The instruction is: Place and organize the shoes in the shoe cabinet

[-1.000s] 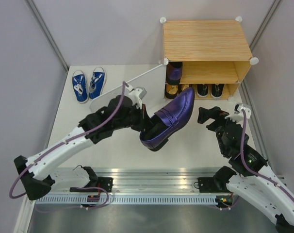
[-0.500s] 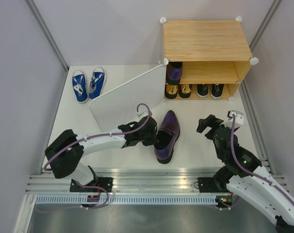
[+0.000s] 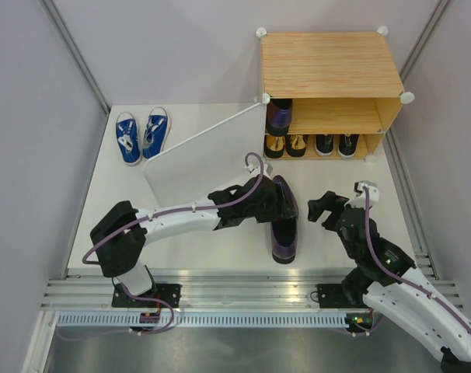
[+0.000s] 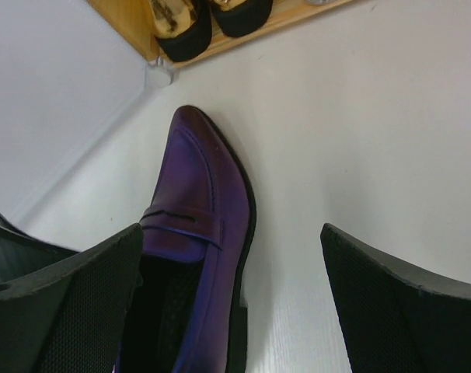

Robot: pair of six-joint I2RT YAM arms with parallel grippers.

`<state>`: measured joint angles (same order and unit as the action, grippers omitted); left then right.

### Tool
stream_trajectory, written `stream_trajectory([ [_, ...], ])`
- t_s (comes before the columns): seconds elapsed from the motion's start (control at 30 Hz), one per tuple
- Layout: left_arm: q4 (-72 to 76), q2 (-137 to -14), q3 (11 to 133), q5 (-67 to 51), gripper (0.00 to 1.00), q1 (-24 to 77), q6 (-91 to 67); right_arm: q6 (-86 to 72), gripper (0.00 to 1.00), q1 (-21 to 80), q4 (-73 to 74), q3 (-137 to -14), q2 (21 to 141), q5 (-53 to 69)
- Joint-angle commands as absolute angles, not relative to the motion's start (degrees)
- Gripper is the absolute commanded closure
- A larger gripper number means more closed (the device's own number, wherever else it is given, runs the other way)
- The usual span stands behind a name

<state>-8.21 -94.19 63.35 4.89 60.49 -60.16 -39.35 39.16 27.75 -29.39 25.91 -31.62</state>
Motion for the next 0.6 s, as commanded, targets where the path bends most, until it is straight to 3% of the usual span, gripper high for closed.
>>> stream_trajectory([
  [0.0, -9.30, -93.69, 70.13, 2.72, 0.33, 60.73, -53.89, -41.92, 0.02, 39.20, 27.25, -27.34, 26.54, -25.51],
  [0.3, -30.39, -82.39, 81.12, 17.12, 0.25, 59.50, -32.91, -41.57, 0.02, 39.29, 22.24, -21.63, 24.79, -13.72],
  [0.57, -33.93, -66.64, 83.06, 39.87, 0.19, 59.15, -15.66, -46.40, 0.02, 40.16, 15.55, -19.77, 32.95, -5.97],
])
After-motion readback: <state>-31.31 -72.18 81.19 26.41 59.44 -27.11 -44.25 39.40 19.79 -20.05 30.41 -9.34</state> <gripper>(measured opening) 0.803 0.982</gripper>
